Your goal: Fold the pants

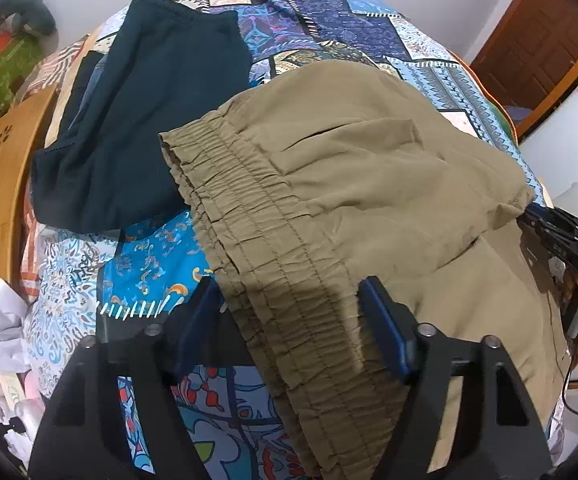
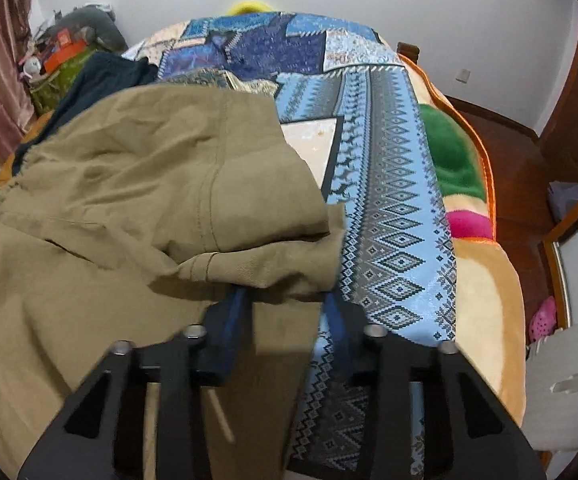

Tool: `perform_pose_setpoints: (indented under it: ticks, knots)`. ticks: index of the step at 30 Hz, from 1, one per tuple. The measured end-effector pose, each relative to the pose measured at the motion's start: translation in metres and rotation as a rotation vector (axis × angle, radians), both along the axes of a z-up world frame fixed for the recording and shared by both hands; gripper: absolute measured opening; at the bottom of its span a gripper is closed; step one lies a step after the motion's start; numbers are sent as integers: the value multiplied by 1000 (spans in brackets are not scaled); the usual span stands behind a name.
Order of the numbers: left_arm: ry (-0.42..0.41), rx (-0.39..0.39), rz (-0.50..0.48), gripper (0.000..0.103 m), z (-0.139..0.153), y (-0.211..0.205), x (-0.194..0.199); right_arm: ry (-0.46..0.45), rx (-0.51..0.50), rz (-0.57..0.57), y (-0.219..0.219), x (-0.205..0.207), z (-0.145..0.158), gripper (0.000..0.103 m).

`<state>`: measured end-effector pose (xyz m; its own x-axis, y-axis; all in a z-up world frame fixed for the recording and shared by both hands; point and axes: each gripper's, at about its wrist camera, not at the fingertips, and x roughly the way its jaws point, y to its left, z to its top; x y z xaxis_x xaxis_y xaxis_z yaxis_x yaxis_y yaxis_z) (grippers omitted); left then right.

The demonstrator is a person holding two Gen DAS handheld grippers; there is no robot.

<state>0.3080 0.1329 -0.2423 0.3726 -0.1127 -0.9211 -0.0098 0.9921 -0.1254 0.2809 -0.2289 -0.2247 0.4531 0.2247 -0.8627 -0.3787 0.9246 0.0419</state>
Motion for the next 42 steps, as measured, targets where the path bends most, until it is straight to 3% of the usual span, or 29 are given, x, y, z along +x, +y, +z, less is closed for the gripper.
perform_pose_setpoints:
  ticks: [2, 9, 19, 23, 27, 30, 33, 35, 37, 42]
  knots:
    - [-11, 16, -12, 64, 1, -2, -2, 13, 5, -10, -2, 2, -1, 16]
    - [-47, 117, 7, 59, 5, 4, -8, 19, -25, 14, -1, -5, 0, 10]
    - [-50, 86, 3, 61, 0, 11, -10, 36, -16, -5, -8, -16, 1, 4]
    - [-56, 71, 12, 61, 11, 15, -11, 34, 3, -15, -14, -21, 14, 5]
    - [-95, 71, 33, 64, 29, 22, -13, -29, 31, -34, -22, -30, 38, 6]
    - [-116, 68, 66, 72, 39, 31, -7, -81, 85, -43, -27, -32, 56, 13]
    - [-103, 65, 90, 75, 38, 36, 6, -118, 107, -45, -25, -25, 66, 30]
    - [-79, 42, 95, 75, 33, 38, 14, -135, 114, -48, -23, -14, 67, 48]
    - [-53, 34, 99, 76, 26, 38, 23, -137, 116, -53, -19, -4, 63, 56]
    - [24, 31, 48, 76, 1, 30, 39, -61, 143, -63, -16, 19, 39, 58]
